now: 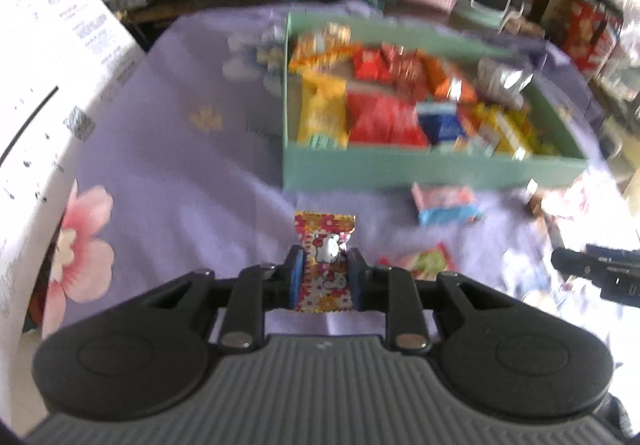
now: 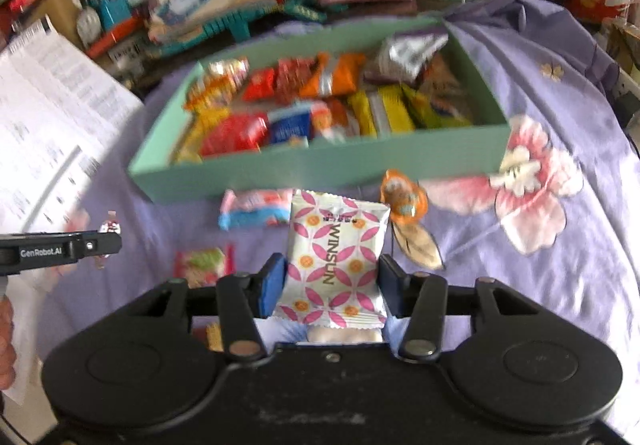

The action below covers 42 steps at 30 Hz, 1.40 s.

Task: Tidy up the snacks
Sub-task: 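Carry Hello Kitty candy into tray with left tool while right tool places WINSUN pack, then move both open tools back toward the remaining snacks beside the tray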

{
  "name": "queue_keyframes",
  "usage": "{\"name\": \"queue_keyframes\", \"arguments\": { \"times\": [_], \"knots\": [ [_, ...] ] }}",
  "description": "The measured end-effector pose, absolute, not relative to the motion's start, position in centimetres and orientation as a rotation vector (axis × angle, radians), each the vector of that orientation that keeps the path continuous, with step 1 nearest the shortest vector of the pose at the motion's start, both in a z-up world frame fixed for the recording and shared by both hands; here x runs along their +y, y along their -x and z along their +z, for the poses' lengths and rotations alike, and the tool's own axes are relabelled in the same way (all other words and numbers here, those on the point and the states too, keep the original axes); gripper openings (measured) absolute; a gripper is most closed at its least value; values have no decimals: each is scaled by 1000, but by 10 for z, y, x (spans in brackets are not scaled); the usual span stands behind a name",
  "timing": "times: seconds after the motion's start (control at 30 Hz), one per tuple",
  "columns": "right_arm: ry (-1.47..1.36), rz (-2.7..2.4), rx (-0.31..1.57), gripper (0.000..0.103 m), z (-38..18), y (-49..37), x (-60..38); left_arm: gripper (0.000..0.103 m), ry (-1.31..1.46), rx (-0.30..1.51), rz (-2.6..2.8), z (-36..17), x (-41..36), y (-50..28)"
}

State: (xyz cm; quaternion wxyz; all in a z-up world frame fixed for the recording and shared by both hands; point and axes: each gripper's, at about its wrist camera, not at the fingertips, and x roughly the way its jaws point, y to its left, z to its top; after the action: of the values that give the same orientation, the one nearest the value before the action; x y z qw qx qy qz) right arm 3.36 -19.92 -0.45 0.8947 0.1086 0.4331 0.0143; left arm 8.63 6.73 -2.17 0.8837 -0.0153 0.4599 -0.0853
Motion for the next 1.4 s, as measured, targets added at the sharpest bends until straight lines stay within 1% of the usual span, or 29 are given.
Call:
{"name": "queue_keyframes", "arguments": {
  "times": [0.2,0.43,0.77,0.97,1.07,1.1,1.13,1.2,1.23,1.27,1.33,1.4],
  "knots": [
    [-267,40,822,50,28,-58,-217,22,33,894,-193,11,51,-116],
    [-295,51,798,50,49,-112,-235,22,27,871,-210,28,22,-167],
    [-266,119,837,50,39,-203,-205,23,26,910,-190,12,6,-233],
    [-257,150,865,50,25,-240,-180,23,27,938,-187,-1,3,-264],
    [-271,162,872,53,21,-255,-177,25,30,945,-176,-9,-2,-277],
    [-284,163,874,57,20,-260,-177,36,30,945,-162,-11,-4,-281],
    [-294,164,874,71,20,-261,-178,64,30,947,-153,-13,-5,-284],
    [-300,149,854,86,22,-259,-181,93,23,930,-126,-16,-8,-284],
    [-296,145,844,90,23,-259,-182,95,14,917,-120,-16,-9,-283],
    [-293,143,839,91,23,-257,-183,95,6,914,-121,-17,-10,-283],
    [-293,136,840,99,23,-254,-186,97,8,930,-126,-19,-12,-283],
    [-301,130,840,102,23,-251,-190,98,14,938,-122,-21,-12,-282]
  ]
}}
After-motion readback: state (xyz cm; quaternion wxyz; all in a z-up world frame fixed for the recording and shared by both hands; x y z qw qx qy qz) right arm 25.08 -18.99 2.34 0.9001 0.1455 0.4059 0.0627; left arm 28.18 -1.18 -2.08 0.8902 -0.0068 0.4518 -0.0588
